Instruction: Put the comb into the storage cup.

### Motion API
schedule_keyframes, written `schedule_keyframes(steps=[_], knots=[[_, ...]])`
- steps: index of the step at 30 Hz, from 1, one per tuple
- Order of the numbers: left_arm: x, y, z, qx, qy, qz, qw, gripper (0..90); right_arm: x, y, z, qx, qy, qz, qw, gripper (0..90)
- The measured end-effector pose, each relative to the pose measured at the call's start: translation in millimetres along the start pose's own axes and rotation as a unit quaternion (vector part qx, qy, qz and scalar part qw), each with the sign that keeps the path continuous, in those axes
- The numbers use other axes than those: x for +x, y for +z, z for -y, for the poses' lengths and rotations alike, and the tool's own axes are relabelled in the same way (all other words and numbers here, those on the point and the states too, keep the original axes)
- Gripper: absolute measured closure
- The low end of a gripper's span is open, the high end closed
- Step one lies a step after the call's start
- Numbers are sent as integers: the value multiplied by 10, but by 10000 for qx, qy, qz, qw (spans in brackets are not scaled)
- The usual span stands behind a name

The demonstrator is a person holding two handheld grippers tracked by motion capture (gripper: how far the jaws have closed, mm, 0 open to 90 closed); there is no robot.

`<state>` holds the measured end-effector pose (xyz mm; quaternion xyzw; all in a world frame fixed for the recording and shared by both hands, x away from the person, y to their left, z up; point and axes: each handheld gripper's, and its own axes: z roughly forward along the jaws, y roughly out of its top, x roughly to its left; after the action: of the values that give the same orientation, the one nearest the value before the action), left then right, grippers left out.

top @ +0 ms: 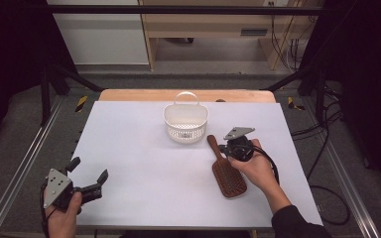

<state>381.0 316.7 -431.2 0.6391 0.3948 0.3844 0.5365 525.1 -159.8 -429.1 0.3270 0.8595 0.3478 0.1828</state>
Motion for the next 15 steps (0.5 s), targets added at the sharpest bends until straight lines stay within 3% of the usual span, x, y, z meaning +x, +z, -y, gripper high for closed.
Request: schedule_keyframes(steps=[7, 15], knots=[[2, -1, 0, -4, -8, 8, 10000, 13, 36, 248, -101, 480, -285, -70, 9984, 900], [4, -2, -1, -8, -16, 8, 10000, 13, 127, 387, -117, 809, -578, -105, 9950, 900]])
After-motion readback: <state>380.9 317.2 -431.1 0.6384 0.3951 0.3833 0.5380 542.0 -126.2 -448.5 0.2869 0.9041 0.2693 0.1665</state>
